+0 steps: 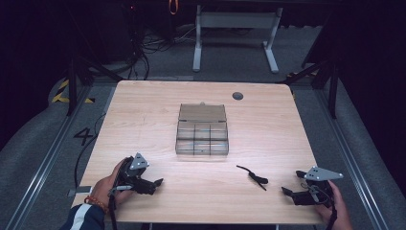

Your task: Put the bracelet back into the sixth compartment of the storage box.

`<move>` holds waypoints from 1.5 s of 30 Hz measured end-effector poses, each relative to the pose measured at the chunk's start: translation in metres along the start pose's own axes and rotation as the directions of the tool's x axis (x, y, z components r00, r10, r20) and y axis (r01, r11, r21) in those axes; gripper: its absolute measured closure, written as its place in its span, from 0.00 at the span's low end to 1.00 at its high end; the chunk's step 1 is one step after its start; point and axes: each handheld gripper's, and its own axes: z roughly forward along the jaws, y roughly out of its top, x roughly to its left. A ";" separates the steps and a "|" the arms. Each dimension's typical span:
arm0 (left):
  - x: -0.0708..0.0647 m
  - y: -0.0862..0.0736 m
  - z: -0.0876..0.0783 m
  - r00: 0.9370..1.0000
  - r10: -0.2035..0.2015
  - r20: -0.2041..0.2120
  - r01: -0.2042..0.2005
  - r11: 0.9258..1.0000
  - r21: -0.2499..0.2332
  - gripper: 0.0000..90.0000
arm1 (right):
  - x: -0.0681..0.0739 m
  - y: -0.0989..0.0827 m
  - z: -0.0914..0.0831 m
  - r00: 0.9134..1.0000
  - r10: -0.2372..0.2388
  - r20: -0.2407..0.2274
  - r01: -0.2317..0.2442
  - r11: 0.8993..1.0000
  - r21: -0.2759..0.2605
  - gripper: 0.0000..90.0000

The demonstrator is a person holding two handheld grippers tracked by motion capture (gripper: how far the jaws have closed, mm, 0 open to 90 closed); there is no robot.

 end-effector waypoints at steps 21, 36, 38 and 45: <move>0.001 -0.001 -0.001 1.000 0.003 0.000 -0.003 1.000 0.002 0.00 | -0.006 0.010 -0.001 0.997 -0.054 -0.058 0.060 0.994 0.092 0.12; 0.002 -0.002 -0.002 1.000 -0.001 -0.003 0.001 1.000 0.001 0.00 | -0.001 0.033 -0.001 0.976 -0.164 -0.141 0.196 0.948 0.252 0.20; 0.002 -0.002 -0.002 1.000 -0.001 -0.003 0.001 1.000 0.001 0.00 | 0.001 0.038 -0.001 0.973 -0.166 -0.158 0.202 0.947 0.251 0.24; 0.002 -0.002 -0.002 1.000 -0.001 -0.003 0.001 1.000 0.001 0.00 | 0.013 0.067 -0.001 0.959 -0.210 -0.192 0.251 0.941 0.227 0.33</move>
